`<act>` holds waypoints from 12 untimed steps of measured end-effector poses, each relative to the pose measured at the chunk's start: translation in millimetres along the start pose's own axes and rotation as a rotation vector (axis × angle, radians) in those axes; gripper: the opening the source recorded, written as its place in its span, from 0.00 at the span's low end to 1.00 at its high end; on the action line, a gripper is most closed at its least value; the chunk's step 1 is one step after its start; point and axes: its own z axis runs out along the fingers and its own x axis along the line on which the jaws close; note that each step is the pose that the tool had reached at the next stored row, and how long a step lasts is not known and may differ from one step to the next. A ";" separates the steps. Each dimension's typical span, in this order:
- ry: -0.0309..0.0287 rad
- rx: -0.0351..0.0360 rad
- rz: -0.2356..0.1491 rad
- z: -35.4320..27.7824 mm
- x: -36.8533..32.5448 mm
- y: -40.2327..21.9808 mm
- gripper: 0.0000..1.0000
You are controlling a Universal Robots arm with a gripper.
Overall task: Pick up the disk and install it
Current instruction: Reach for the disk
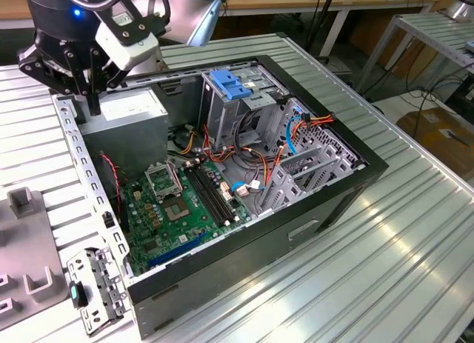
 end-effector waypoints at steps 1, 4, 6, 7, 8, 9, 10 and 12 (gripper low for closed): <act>0.0002 0.0001 0.000 0.1 0.7 -0.1 0.11; 0.0005 0.0000 0.000 0.6 3.3 -0.3 0.11; 0.0007 0.0001 0.000 1.0 5.2 -0.5 0.11; 0.0009 0.0001 0.000 1.2 6.2 -0.5 0.11; 0.0010 0.0000 0.000 1.3 7.0 -0.6 0.11; 0.0012 0.0001 0.000 1.5 8.2 -0.7 0.11; 0.0014 0.0002 0.000 1.6 9.2 -0.8 0.11; 0.0013 0.0001 0.000 1.9 14.2 -1.0 0.11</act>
